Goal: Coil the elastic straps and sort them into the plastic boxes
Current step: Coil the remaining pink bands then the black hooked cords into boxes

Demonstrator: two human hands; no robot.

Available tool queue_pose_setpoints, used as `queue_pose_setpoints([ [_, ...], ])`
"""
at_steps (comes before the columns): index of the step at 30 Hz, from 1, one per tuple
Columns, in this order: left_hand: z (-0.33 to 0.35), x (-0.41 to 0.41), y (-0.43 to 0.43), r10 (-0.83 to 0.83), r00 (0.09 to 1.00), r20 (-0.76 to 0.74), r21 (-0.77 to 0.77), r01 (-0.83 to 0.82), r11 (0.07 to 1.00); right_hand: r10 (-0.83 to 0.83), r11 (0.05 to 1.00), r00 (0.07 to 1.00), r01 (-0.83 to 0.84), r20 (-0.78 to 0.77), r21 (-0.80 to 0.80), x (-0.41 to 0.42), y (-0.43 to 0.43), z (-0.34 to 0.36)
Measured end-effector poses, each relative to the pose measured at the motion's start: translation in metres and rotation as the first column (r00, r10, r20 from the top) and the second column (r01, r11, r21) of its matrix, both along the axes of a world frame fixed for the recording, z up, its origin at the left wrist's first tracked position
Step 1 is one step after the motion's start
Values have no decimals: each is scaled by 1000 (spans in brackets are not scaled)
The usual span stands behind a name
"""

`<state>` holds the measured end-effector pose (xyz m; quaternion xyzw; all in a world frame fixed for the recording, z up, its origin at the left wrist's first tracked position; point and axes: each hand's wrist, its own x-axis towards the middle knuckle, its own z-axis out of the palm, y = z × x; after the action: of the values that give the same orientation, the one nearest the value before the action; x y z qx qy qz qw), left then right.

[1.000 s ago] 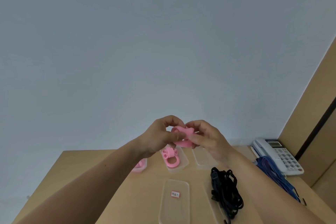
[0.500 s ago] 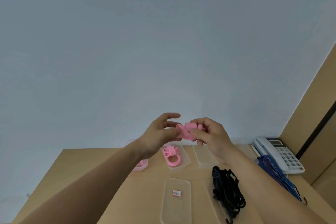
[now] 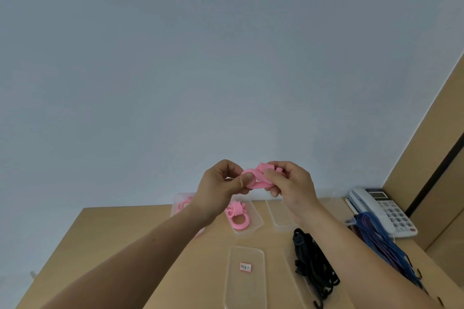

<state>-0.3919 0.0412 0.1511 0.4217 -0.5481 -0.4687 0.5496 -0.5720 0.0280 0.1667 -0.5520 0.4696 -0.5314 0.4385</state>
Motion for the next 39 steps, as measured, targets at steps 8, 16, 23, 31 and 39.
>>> queue_pose_setpoints([
  [8, -2, -3, 0, 95, 990, 108, -55, -90, 994, -20, 1000, 1000, 20, 11, -13, 3, -1, -2],
  [16, 10, 8, -9, -196, 974, 114, 143, 179, 973, 57, 995, 970, -74, -236, -65, -4, 0, -1],
  [23, 15, 7, -15, -274, 944, 182, 179, 242, 954, 159, 982, 958, -178, -240, -60, -8, 0, -1],
  [31, 11, 20, -14, -263, 946, -192, 318, 313, 895, 296, 951, 951, -302, -95, -65, -13, -2, -3],
  [39, 5, 29, -12, -217, 947, -236, 356, 292, 888, 183, 961, 971, -210, -154, -183, 3, -4, -20],
])
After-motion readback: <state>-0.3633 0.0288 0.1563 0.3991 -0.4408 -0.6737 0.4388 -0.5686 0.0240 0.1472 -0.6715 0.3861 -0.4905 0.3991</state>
